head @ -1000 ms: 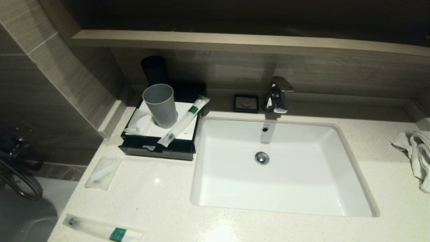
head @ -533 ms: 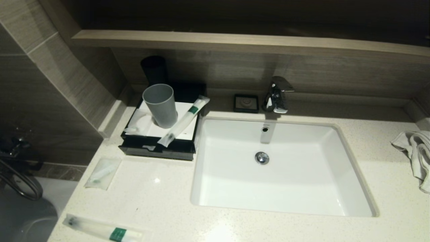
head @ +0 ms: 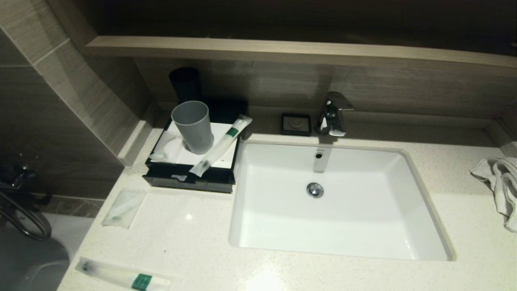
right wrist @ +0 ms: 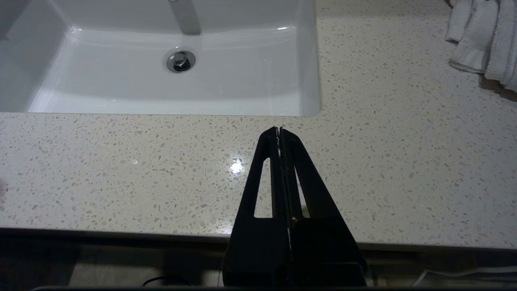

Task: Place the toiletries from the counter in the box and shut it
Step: Open the drawer

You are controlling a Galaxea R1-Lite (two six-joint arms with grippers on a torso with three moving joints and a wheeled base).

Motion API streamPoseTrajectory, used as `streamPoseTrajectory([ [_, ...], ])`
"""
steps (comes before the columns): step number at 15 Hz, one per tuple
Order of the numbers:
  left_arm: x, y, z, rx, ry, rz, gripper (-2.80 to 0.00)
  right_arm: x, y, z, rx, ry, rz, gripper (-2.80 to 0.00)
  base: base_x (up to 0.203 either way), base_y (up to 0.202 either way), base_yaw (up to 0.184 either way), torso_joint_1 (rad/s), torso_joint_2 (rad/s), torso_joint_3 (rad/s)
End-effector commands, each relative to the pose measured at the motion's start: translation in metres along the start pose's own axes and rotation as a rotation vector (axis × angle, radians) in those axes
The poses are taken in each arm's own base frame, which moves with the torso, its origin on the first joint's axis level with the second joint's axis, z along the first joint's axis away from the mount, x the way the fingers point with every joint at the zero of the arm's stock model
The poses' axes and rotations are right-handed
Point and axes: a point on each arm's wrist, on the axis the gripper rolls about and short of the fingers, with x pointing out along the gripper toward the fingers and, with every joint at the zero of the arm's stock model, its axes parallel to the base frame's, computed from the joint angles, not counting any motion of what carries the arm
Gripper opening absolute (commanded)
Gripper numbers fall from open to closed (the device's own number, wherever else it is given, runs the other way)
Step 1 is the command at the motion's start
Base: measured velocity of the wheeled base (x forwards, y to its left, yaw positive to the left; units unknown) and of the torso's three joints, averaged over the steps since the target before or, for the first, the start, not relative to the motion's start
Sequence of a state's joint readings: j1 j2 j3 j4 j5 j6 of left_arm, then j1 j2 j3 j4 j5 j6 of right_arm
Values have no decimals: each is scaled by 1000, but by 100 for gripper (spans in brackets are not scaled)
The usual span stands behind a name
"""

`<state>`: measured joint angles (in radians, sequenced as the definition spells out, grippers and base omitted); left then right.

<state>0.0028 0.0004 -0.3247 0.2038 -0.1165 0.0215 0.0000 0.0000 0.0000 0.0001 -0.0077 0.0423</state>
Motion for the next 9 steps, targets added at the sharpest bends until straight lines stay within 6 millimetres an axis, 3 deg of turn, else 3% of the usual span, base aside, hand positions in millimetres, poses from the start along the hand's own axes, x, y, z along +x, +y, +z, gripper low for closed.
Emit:
streamPoseTrajectory([
  [1, -11, -2, 17, 6, -43, -26, -280, 0, 0, 0, 1, 0, 0, -280, 0, 0, 0, 0, 0, 0],
  [5, -31, -4, 40, 8, -61, -34, -280, 0, 0, 0, 1, 0, 0, -280, 0, 0, 0, 0, 0, 0],
  [9, -42, -6, 47, 6, -42, -81, -280, 0, 0, 0, 1, 0, 0, -280, 0, 0, 0, 0, 0, 0],
])
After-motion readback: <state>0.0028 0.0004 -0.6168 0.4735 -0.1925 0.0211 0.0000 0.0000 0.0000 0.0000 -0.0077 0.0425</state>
